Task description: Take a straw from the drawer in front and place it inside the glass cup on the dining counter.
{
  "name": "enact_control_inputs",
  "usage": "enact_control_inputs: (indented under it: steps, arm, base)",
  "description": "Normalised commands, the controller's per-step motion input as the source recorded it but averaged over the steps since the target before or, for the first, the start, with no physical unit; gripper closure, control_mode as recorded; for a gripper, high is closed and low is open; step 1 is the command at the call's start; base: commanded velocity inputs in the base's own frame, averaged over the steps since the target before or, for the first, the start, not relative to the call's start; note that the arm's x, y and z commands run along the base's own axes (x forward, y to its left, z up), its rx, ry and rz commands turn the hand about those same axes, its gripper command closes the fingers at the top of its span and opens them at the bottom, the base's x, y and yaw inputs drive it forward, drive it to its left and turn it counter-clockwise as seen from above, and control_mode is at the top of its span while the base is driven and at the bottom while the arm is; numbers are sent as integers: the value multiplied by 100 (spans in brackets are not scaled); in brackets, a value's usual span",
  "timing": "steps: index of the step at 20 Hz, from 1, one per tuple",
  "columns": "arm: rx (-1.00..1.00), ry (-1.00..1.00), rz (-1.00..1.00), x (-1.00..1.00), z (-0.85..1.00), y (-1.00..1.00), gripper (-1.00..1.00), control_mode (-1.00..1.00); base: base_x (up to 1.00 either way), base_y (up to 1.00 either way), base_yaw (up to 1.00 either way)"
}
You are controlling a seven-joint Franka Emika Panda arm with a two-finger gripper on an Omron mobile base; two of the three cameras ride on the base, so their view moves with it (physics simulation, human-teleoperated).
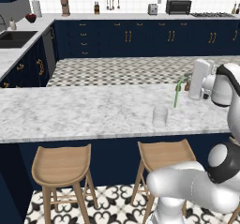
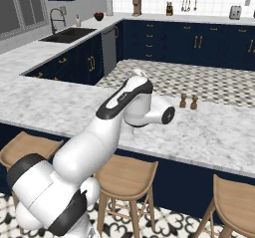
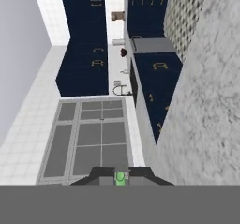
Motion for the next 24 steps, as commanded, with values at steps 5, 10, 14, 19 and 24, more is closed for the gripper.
enact_control_inputs:
  steps: [5, 10, 14, 19, 24]
  arm:
    - [0, 0, 2, 24, -28, 11, 100, -100]
    - [0, -1, 0, 1, -3, 4, 100, -100]
    - [0, 0, 0, 0, -4, 7, 100, -100]
    - [0, 0, 0, 1, -9, 14, 100, -100]
    - [-4, 0, 0, 16, -5, 19, 100, -100]
  base:
    - [0, 0, 0]
    - [0, 0, 0]
    - [0, 0, 0]
    - [0, 0, 0]
    - [0, 0, 0]
